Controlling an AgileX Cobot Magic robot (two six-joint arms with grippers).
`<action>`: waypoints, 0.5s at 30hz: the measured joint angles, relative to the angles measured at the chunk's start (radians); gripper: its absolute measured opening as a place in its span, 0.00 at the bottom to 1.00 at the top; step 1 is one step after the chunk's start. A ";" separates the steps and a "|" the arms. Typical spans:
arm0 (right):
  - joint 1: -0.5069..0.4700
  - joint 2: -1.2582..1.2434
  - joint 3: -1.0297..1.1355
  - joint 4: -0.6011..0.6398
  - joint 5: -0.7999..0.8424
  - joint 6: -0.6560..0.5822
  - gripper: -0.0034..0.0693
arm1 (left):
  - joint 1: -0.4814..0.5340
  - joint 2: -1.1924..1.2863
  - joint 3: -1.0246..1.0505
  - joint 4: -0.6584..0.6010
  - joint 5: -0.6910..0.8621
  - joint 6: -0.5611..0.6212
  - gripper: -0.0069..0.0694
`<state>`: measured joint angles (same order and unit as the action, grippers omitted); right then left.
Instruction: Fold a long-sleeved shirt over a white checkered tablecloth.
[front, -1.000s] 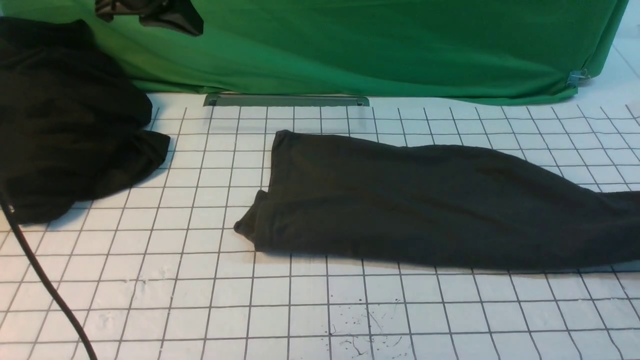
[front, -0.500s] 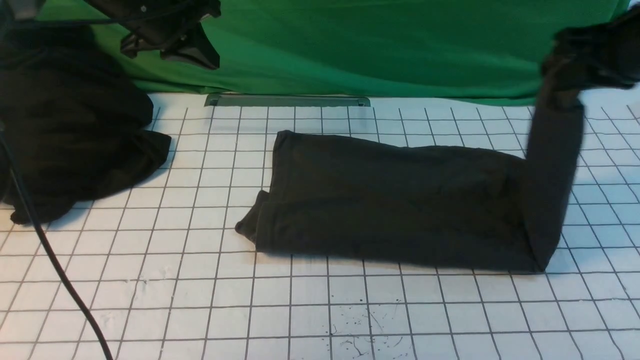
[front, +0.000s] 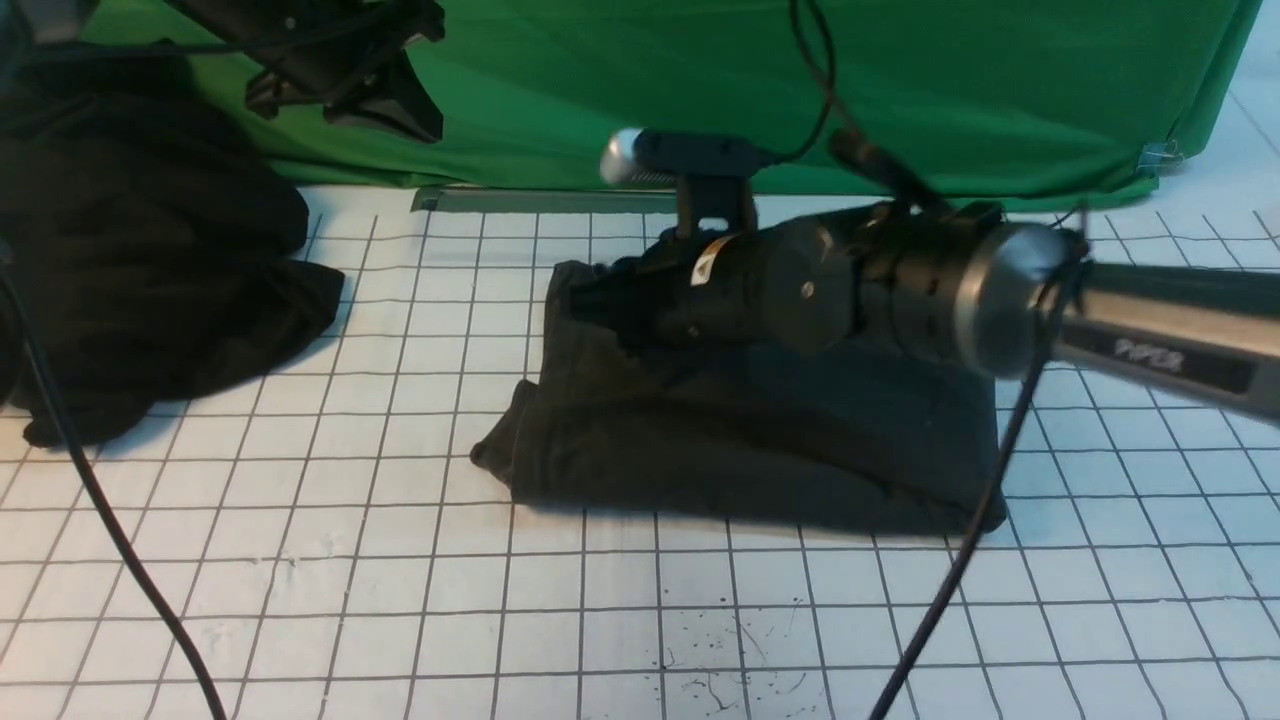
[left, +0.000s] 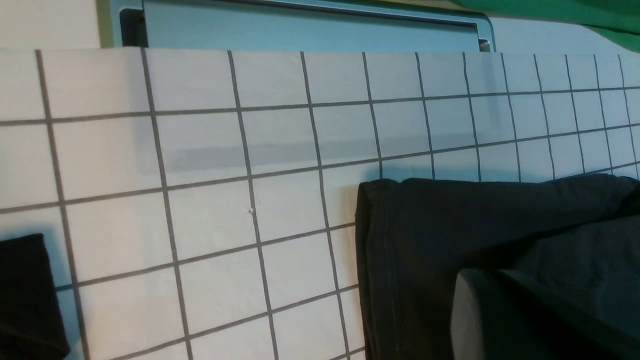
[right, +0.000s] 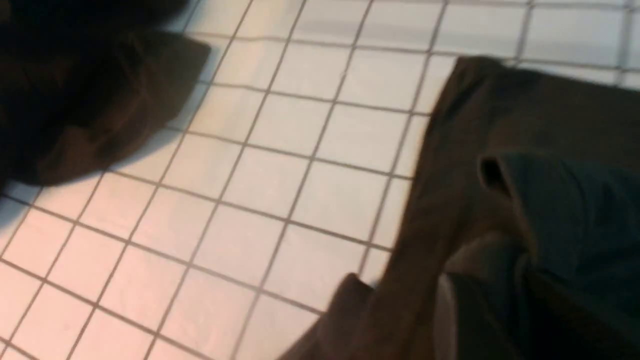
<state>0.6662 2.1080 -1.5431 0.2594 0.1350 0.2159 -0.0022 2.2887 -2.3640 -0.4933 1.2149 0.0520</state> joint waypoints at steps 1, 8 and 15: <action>0.006 0.015 -0.009 0.000 -0.004 0.001 0.31 | 0.000 0.000 0.000 0.000 0.000 0.000 0.09; -0.021 -0.025 -0.093 0.000 0.189 -0.028 0.70 | 0.000 0.000 0.000 0.006 0.000 0.000 0.09; -0.166 -0.177 -0.223 -0.007 0.645 -0.144 0.72 | 0.000 0.000 0.000 0.076 0.000 0.000 0.09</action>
<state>0.5006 1.9314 -1.7666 0.2525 0.7805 0.0720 -0.0022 2.2887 -2.3640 -0.4174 1.2149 0.0520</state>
